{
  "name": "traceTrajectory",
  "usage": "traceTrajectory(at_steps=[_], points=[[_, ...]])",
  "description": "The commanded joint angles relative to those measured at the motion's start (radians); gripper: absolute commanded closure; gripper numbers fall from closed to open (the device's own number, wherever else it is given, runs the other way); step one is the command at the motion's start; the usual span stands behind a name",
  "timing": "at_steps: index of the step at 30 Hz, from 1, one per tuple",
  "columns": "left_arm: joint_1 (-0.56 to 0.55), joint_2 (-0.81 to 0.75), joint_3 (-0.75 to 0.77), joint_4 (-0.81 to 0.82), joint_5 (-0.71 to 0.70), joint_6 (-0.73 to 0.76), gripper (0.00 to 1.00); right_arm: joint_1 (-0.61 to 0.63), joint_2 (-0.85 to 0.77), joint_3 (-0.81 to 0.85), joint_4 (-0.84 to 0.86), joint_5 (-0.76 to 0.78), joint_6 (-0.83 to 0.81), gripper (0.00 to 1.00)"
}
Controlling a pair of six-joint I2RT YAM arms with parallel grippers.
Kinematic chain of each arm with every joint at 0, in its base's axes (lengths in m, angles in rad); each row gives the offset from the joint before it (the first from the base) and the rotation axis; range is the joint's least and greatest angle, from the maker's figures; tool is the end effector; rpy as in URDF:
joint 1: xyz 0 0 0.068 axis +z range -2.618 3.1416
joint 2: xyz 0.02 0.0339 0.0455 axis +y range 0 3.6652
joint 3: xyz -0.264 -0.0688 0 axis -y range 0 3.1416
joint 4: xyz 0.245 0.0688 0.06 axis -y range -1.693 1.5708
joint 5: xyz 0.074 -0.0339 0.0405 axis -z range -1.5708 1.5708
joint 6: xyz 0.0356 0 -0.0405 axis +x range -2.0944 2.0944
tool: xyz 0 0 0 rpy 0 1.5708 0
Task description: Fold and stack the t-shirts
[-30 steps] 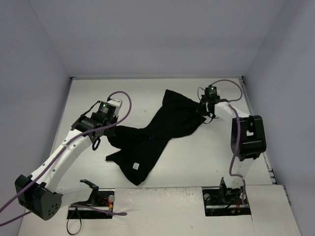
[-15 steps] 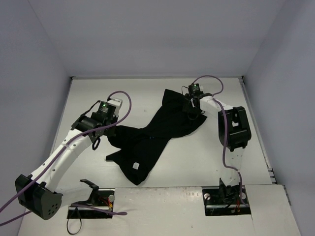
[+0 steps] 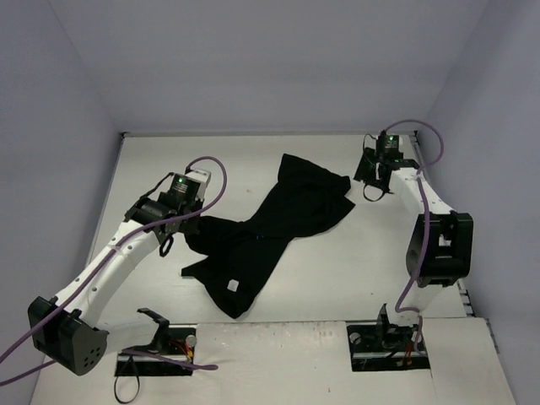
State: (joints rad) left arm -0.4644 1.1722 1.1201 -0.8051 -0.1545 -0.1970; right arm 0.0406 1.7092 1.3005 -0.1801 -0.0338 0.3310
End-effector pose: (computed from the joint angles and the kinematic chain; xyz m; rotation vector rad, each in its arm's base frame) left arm 0.2142 -0.1012 0.3214 0.2530 2.4043 -0.1156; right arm 0.3958 0.0173 0.2718 0.2946 2.1498 0.2504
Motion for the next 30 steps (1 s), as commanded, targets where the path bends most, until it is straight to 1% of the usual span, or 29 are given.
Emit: traceTrajectory(at_steps=[1, 14, 19, 23, 25, 28, 29, 30], points=[[0.004, 0.004, 0.06, 0.03, 0.003, -0.015, 1.0, 0.001, 0.059, -0.052, -0.014, -0.021, -0.041, 0.54], [0.004, -0.009, 0.046, 0.026, 0.01, -0.019, 1.0, 0.024, 0.189, -0.055, 0.051, 0.004, -0.098, 0.48], [0.004, -0.012, 0.043, 0.024, 0.004, -0.018, 1.0, 0.046, 0.221, -0.068, 0.06, 0.015, -0.11, 0.48], [0.004, -0.014, 0.043, 0.024, 0.003, -0.016, 1.0, 0.064, 0.233, -0.078, 0.064, 0.02, -0.124, 0.5], [0.004, -0.016, 0.042, 0.024, 0.001, -0.014, 1.0, 0.067, 0.241, -0.084, 0.064, 0.025, -0.124, 0.54], [0.004, -0.018, 0.043, 0.022, -0.003, -0.013, 1.0, 0.068, 0.239, -0.098, 0.063, 0.03, -0.111, 0.65], [0.004, -0.02, 0.043, 0.023, -0.004, -0.013, 1.0, 0.067, 0.235, -0.102, 0.062, 0.031, -0.106, 0.69], [0.004, -0.022, 0.046, 0.021, -0.005, -0.013, 1.0, 0.068, 0.232, -0.111, 0.062, 0.031, -0.103, 0.79]])
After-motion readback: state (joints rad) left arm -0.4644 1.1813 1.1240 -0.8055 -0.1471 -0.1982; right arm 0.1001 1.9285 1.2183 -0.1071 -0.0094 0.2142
